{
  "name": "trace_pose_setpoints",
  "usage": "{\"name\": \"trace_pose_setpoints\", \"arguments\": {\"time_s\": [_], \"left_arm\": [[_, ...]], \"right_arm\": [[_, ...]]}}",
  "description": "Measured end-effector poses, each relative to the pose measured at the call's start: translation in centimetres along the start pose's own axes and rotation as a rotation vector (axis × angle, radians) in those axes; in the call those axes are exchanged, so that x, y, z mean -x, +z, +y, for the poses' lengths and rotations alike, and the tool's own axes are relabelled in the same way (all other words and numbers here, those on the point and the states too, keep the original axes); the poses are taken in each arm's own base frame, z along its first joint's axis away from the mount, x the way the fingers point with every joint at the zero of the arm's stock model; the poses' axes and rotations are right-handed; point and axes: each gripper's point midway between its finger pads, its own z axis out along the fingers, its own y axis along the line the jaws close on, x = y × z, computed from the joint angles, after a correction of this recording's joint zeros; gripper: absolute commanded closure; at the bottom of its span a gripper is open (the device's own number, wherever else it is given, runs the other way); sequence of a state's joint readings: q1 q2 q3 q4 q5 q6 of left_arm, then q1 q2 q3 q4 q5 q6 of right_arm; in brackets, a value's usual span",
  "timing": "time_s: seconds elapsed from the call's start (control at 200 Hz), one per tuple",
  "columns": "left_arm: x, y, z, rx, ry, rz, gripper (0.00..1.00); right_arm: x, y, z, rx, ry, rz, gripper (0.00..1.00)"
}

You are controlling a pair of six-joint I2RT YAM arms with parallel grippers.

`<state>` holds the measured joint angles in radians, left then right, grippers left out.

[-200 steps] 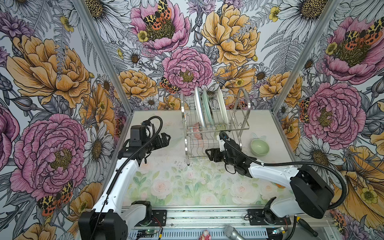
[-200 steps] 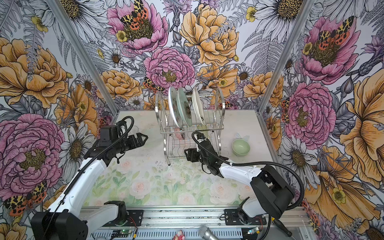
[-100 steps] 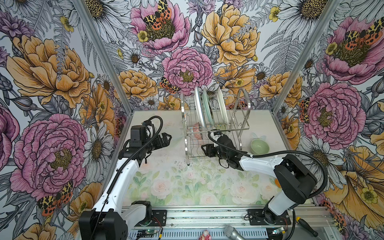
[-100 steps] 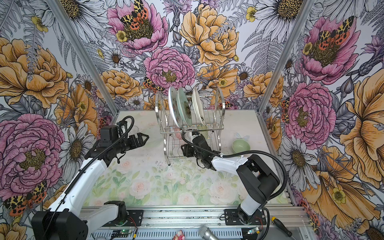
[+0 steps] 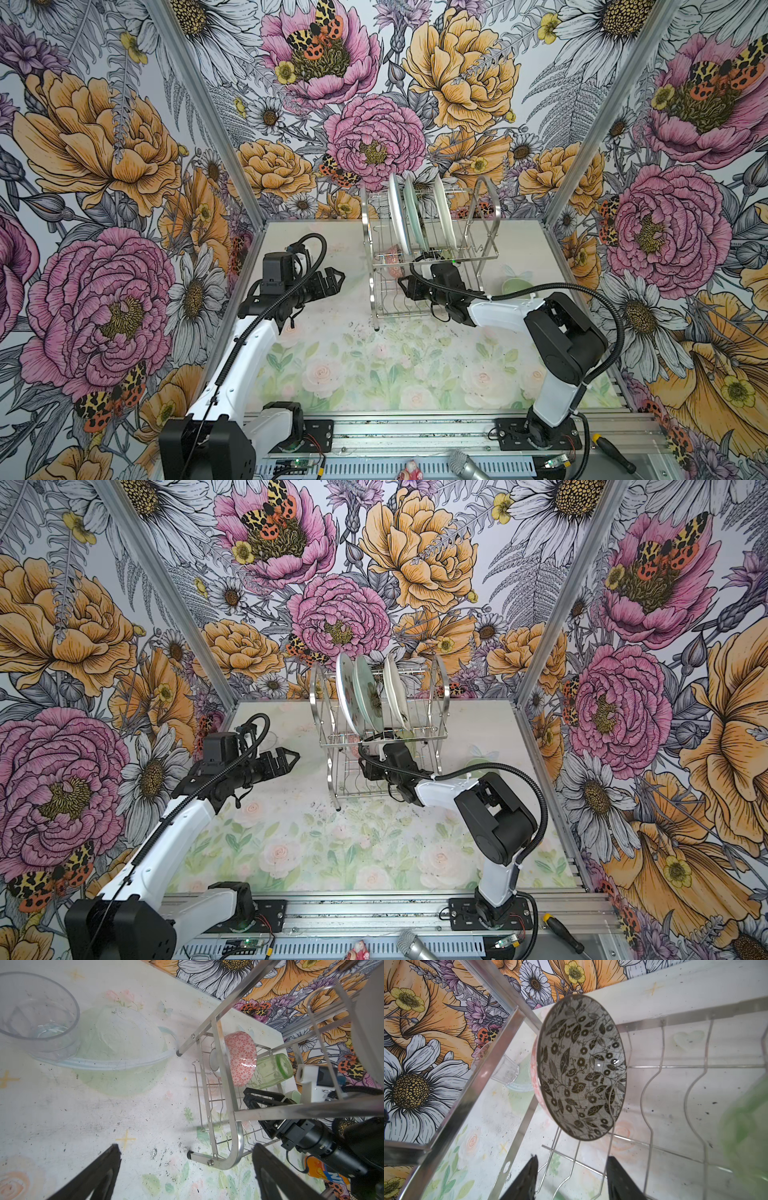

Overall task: Unload the mixed dishes from the dish rack
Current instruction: 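Lower the right gripper onto the rim of the black-and-white patterned bowl, then close the right gripper on the bowl rim and lift it in the rack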

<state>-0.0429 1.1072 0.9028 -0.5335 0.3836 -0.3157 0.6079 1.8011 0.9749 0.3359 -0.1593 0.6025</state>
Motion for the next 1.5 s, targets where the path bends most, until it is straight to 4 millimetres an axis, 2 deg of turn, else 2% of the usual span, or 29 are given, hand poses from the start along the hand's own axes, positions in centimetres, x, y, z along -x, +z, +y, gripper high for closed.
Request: {"name": "trace_pose_setpoints", "arguments": {"time_s": [0.43,1.246,1.501], "left_arm": [[-0.2,0.4,0.1,-0.001,-0.006,0.016,0.01],[-0.7,1.2,0.6,0.006,-0.019,0.044,0.01],[-0.8,1.3,0.6,0.001,-0.021,0.050,0.01]], "right_arm": [[1.4,1.4,-0.5,0.023,0.010,-0.005,0.52],[1.5,2.9,0.3,0.135,0.002,0.051,0.62],[1.4,3.3,0.7,0.168,0.003,0.066,0.69]]}}
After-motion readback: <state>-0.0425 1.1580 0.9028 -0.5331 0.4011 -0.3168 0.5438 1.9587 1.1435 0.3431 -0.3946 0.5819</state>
